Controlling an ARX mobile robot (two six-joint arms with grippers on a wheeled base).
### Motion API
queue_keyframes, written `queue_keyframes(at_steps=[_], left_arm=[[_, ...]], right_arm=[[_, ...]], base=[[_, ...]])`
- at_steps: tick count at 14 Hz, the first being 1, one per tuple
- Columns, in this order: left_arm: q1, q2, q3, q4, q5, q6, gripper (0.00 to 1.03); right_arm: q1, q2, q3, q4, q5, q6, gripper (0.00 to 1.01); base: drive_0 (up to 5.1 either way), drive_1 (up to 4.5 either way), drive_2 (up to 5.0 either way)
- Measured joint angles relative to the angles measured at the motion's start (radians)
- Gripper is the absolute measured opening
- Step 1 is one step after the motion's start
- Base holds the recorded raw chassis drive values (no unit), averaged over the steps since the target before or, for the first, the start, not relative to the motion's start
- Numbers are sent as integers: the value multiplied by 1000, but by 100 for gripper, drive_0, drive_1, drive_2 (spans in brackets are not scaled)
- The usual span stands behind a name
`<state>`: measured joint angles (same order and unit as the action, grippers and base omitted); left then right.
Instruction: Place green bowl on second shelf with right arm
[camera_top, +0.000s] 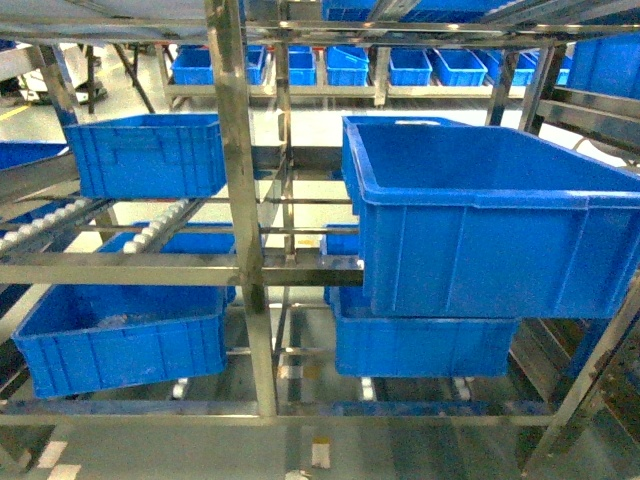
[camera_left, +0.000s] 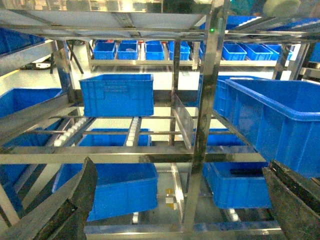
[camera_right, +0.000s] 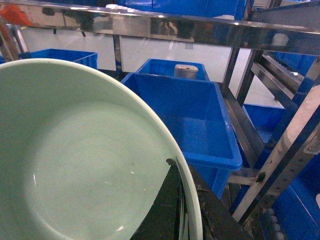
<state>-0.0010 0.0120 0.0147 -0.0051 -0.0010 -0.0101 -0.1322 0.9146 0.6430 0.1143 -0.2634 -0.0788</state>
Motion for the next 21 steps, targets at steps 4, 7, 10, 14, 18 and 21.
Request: queue_keyframes(at_steps=[4, 7, 10, 14, 18, 21], left_arm=[[0, 0, 0, 1, 0, 0, 98], [0, 0, 0, 4, 0, 0, 98], [0, 0, 0, 1, 0, 0, 98], [0, 0, 0, 3, 0, 0, 98], [0, 0, 0, 0, 0, 0, 98], [0, 0, 0, 0, 0, 0, 98]], right_arm=[[0, 0, 0, 2, 1, 0, 2], [0, 0, 0, -1, -2, 0, 2], [0, 0, 0, -1, -2, 0, 2], [0, 9, -1, 3, -2, 0, 2], [0, 18, -22, -31, -19, -24, 2], [0, 86, -72, -8, -26, -73, 2]], base=[[10, 428, -409], [18, 437, -401], [8, 429, -413], [0, 105, -105], [0, 0, 0], [0, 0, 0]])
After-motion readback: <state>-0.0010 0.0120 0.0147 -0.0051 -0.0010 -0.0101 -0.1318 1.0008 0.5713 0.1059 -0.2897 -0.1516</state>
